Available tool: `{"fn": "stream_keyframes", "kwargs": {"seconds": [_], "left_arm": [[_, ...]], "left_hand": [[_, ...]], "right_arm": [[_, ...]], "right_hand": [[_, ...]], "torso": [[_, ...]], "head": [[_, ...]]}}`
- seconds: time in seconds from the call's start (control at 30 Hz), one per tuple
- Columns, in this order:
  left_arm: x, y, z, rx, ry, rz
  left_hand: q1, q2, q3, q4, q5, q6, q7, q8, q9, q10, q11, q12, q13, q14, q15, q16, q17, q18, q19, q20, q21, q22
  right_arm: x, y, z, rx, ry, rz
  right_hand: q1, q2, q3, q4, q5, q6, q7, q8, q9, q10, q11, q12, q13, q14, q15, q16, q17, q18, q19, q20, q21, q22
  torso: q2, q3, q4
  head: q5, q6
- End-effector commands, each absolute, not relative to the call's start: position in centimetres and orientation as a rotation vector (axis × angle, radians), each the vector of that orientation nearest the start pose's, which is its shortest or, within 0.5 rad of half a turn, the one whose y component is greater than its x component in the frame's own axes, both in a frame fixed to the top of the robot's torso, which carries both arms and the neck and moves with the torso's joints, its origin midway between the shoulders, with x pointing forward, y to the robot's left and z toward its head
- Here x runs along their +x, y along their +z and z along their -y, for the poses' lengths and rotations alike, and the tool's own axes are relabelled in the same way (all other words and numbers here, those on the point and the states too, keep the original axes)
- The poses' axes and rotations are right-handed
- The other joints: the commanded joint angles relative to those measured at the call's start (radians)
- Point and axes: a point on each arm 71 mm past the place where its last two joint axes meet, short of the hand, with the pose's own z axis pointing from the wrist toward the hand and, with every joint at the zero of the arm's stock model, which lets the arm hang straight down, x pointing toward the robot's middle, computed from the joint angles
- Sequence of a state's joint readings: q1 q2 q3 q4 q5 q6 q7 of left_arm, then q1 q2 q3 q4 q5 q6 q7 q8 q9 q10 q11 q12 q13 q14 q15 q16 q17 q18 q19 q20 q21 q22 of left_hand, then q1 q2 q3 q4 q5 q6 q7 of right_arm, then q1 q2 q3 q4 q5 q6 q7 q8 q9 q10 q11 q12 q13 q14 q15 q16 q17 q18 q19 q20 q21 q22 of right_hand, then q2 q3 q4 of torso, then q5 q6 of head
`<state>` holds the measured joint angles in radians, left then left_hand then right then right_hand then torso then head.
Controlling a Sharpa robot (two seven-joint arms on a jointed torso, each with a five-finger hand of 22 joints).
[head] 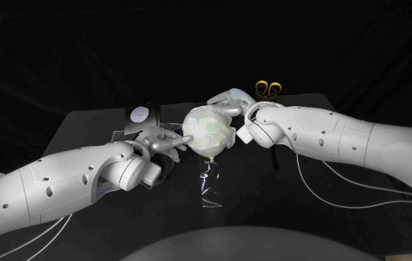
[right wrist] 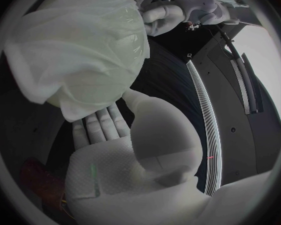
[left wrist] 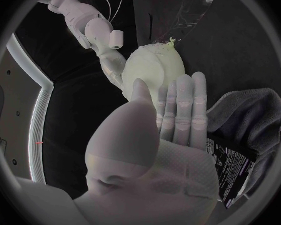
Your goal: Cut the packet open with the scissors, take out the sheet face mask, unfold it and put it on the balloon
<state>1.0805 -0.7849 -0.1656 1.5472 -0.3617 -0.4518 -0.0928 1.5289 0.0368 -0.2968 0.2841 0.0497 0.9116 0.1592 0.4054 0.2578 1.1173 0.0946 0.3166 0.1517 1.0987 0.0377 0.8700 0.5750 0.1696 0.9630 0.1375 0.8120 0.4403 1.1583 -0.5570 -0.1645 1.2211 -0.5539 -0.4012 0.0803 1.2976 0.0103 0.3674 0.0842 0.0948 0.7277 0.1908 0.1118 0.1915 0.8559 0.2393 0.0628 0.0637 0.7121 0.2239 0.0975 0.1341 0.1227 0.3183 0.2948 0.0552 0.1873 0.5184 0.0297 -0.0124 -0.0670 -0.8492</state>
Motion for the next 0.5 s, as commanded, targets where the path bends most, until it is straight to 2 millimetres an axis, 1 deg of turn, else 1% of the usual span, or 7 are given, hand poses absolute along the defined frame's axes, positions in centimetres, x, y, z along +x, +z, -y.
{"fn": "stream_keyframes", "kwargs": {"seconds": [0.03, 0.13, 0.17, 0.23, 0.27, 0.33, 0.5], "left_arm": [[42.96, -29.66, -17.94, -1.08, -1.005, -2.016], [42.97, -29.69, -17.95, -1.083, -1.002, -2.018], [42.97, -29.71, -17.96, -1.084, -0.999, -2.018], [42.98, -29.73, -17.96, -1.084, -0.996, -2.019], [42.99, -29.74, -17.96, -1.084, -0.993, -2.02], [43.0, -29.75, -17.94, -1.083, -0.989, -2.021], [43.08, -29.77, -17.87, -1.08, -0.977, -2.016]], "left_hand": [[0.017, 0.011, -0.006, -0.001, -0.001, 0.009, -0.001, 0.004, -0.002, 0.01, 0.0, 0.002, -0.001, -0.008, -0.003, -0.004, -0.001, 0.013, -0.008, 0.001, -0.005, -0.001], [0.053, 0.032, -0.004, -0.006, -0.001, 0.019, -0.007, 0.005, -0.005, 0.02, -0.005, 0.003, -0.002, -0.007, -0.007, -0.002, 0.001, 0.013, -0.008, -0.001, -0.004, -0.001], [0.053, 0.032, -0.004, -0.006, -0.001, 0.019, -0.007, 0.005, -0.005, 0.02, -0.005, 0.003, -0.002, -0.007, -0.007, -0.002, 0.001, 0.013, -0.008, -0.001, -0.004, -0.001], [0.086, 0.049, 0.009, -0.016, -0.001, 0.027, -0.014, 0.008, -0.005, 0.026, -0.011, 0.003, -0.002, -0.005, -0.011, 0.0, 0.002, 0.014, -0.006, -0.003, -0.002, 0.0], [0.092, 0.052, 0.011, -0.018, -0.001, 0.028, -0.015, 0.009, -0.005, 0.027, -0.012, 0.004, -0.002, -0.004, -0.012, 0.001, 0.003, 0.014, -0.006, -0.003, -0.002, 0.0], [0.138, 0.07, 0.026, -0.032, -0.001, 0.042, -0.023, 0.014, -0.004, 0.04, -0.02, 0.006, -0.002, 0.003, -0.021, 0.008, 0.006, 0.015, -0.001, -0.007, 0.004, 0.003], [0.202, 0.092, 0.045, -0.051, 0.0, 0.075, -0.037, 0.027, -0.003, 0.069, -0.035, 0.012, -0.001, 0.027, -0.035, 0.034, 0.019, 0.015, 0.013, -0.018, 0.025, 0.015]], "right_arm": [[50.75, -26.95, 14.68, 0.649, 1.025, -1.843], [50.75, -26.95, 14.71, 0.649, 1.023, -1.842], [50.75, -26.95, 14.72, 0.649, 1.023, -1.841], [50.75, -26.94, 14.73, 0.649, 1.022, -1.84], [50.75, -26.94, 14.73, 0.649, 1.022, -1.84], [50.74, -26.93, 14.71, 0.649, 1.022, -1.839], [50.69, -26.9, 14.64, 0.648, 1.025, -1.838]], "right_hand": [[-0.004, -0.015, 0.007, -0.001, -0.01, 0.001, 0.093, 0.0, -0.003, -0.006, 0.003, -0.001, -0.002, -0.01, 0.002, 0.0, -0.003, 0.006, 0.007, -0.001, 0.004, -0.002], [-0.006, -0.017, 0.009, -0.003, -0.011, 0.002, 0.094, 0.0, -0.004, -0.009, 0.003, -0.001, -0.002, -0.013, 0.003, -0.001, -0.004, 0.006, 0.007, -0.001, 0.004, -0.003], [-0.006, -0.017, 0.009, -0.003, -0.011, 0.002, 0.094, 0.0, -0.004, -0.009, 0.003, -0.001, -0.002, -0.013, 0.003, -0.001, -0.004, 0.006, 0.007, -0.001, 0.004, -0.003], [-0.006, -0.017, 0.009, -0.003, -0.011, 0.002, 0.094, 0.0, -0.004, -0.009, 0.003, -0.001, -0.002, -0.013, 0.003, -0.001, -0.004, 0.006, 0.007, -0.001, 0.004, -0.003], [-0.008, -0.019, 0.012, -0.006, -0.013, 0.001, 0.094, -0.001, -0.005, -0.013, 0.003, -0.001, -0.002, -0.018, 0.003, -0.003, -0.006, 0.005, 0.005, -0.001, 0.004, -0.004], [-0.008, -0.019, 0.012, -0.006, -0.013, 0.001, 0.094, -0.001, -0.005, -0.013, 0.003, -0.001, -0.002, -0.018, 0.003, -0.003, -0.006, 0.005, 0.005, -0.001, 0.004, -0.004], [-0.01, -0.021, 0.014, -0.007, -0.014, -0.002, 0.094, -0.002, -0.006, -0.018, 0.004, -0.002, -0.002, -0.023, 0.004, -0.004, -0.008, 0.005, 0.005, -0.001, 0.004, -0.005]], "torso": [[0.0, 0.0002, 0.0002], [0.0, 0.0003, 0.0], [0.0, 0.0007, 0.0001], [0.0, 0.0005, 0.0001], [0.0, 0.0004, 0.0001], [0.0, 0.0004, -0.0003], [0.0, 0.0002, -0.0001]], "head": [[0.0, 0.0], [0.0, -0.001], [0.0, -0.002], [0.0, -0.002], [0.0, -0.002], [0.0, -0.004], [0.001, -0.006]]}}
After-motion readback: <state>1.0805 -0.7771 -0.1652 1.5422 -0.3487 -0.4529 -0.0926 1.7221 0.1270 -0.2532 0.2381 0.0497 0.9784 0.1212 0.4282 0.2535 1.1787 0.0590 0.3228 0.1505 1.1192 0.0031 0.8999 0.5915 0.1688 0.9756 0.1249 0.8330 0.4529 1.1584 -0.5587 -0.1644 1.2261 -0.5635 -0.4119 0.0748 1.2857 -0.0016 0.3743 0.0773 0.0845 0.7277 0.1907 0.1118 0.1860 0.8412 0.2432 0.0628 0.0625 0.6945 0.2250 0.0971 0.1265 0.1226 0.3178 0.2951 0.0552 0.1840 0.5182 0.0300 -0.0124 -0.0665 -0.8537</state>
